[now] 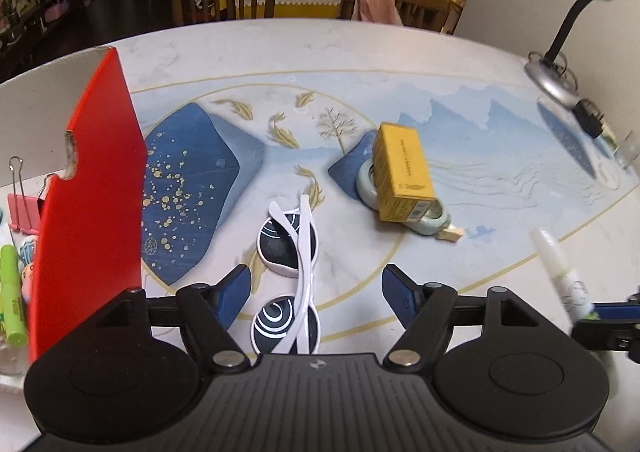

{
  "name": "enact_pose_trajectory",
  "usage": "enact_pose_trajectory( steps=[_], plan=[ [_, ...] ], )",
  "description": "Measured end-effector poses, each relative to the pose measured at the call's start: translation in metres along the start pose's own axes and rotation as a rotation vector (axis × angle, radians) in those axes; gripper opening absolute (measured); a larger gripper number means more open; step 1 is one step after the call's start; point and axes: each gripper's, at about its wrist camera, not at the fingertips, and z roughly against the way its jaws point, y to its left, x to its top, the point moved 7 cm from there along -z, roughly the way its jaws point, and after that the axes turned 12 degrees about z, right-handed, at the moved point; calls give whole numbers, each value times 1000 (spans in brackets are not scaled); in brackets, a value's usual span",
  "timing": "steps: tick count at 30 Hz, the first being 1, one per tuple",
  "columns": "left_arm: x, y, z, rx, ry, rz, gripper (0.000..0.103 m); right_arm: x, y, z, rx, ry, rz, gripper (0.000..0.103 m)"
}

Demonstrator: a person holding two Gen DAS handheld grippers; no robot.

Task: Organize rigid objects
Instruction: 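Lift the marker pen and sunglasses with both grippers toward the box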

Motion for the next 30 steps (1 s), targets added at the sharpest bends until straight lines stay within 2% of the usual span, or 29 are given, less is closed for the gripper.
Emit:
enact_pose_trajectory(
  steps=[3,13,15,17,19,25,30],
  plan=[
    [2,2,-13,49,-3,-28,72,-4,-4,-1,-8,6,-8,17],
    [11,4,-35,98,-16,-51,70,-10,-14,-2,-27,21,-25,17],
    [12,3,-36,103,-26,-63,63,-9,-15,-3,-28,22,-25,17],
    [12,1,-35,101,-34,-73,50,-9,-15,-4,-32,23,-24,17],
    [12,-3,-33,95,-38,-88,41,-8,-16,-4,-31,23,-24,17],
    [10,-1,-28,102,-46,-83,40,-6,-15,-4,-32,24,-15,17],
    [6,4,-7,63,-62,-33,40,-1,-10,-2,-28,10,-6,17]
  ],
)
